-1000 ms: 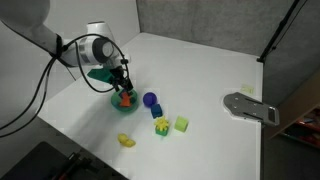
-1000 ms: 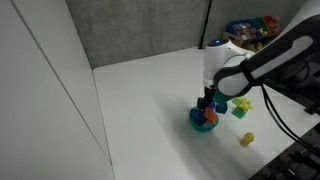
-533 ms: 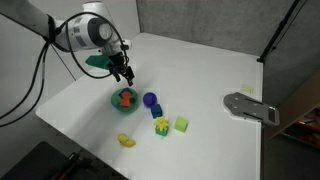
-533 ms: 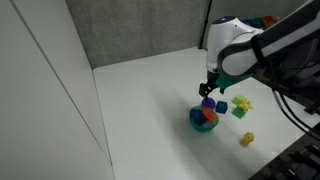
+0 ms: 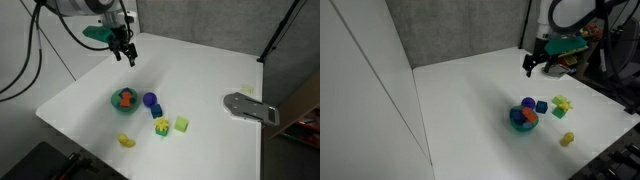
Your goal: Pick up the orange toy and put it in the green bowl
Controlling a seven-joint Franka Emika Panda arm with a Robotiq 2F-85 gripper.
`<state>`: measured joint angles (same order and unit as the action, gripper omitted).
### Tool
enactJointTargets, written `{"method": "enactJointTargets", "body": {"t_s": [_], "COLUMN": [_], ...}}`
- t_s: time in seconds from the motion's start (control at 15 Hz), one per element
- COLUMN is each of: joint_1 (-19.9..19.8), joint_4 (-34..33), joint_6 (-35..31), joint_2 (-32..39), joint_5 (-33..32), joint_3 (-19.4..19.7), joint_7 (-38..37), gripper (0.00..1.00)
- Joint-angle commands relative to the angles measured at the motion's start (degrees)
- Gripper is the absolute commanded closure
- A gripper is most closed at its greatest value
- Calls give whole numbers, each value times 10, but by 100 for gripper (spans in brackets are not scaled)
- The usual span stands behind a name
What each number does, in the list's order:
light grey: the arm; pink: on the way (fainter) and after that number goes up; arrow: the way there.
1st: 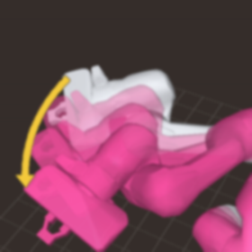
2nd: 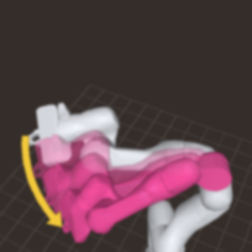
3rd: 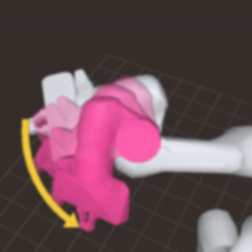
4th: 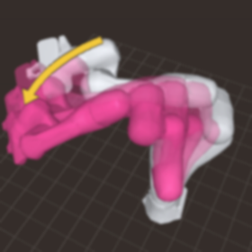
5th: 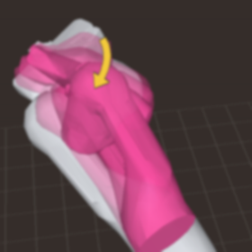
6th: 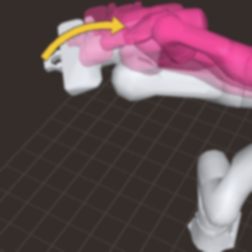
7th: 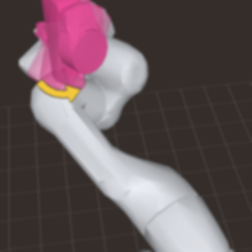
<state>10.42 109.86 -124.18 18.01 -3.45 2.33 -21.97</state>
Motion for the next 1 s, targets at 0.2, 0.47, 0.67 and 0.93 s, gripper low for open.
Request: {"method": "enactJointTargets", "body": {"t_s": [0.2, 0.47, 0.67, 0.93], "joint_1": [-61, -70, -75, -80], "joint_4": [-57, -58, -45, -16], "joint_6": [88, 137, 166, 198], "joint_2": [-44, -91, -138, -199], "joint_5": [60, 41, 31, 19], "joint_3": [-11, -8, -9, -11], "joint_7": [68, 55, 55, 49], "gripper": [0, 0, 0, 0]}}
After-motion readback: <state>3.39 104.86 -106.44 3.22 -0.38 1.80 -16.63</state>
